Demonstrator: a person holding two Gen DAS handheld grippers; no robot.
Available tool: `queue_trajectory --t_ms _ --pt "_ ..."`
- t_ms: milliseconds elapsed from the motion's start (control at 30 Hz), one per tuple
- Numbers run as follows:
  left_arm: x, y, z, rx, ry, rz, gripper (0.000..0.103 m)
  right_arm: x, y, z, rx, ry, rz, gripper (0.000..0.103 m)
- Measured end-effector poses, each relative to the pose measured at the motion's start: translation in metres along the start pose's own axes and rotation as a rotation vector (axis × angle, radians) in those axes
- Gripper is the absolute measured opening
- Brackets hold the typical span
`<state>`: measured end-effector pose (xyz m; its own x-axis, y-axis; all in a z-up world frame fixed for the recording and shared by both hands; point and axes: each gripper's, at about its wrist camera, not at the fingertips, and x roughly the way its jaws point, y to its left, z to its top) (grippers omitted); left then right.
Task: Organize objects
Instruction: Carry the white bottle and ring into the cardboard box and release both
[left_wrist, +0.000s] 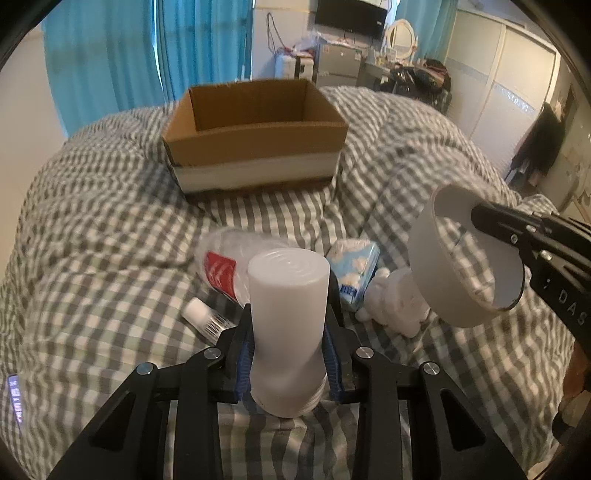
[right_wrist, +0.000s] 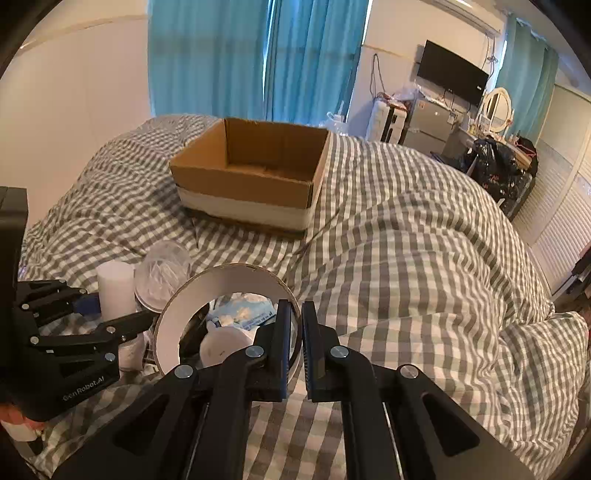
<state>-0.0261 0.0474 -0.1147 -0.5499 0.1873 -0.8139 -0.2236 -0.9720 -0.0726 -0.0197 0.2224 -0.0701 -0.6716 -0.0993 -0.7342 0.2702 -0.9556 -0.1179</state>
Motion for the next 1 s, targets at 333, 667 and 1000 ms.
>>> queue_trajectory --t_ms 333,667,1000 --pt "-0.039 0.004 0.036 0.006 -0.107 0.010 0.033 -0.028 0.005 0.022 -0.032 -0.068 -0.001 0.005" --pt "-0.051 0.024 0.114 -0.005 -0.183 0.019 0.033 -0.029 0.000 0.085 -0.075 -0.135 -0.009 0.005" --pt "-0.020 0.057 0.196 -0.017 -0.205 0.071 0.033 0.011 -0.008 0.170 -0.099 -0.166 -0.022 0.005"
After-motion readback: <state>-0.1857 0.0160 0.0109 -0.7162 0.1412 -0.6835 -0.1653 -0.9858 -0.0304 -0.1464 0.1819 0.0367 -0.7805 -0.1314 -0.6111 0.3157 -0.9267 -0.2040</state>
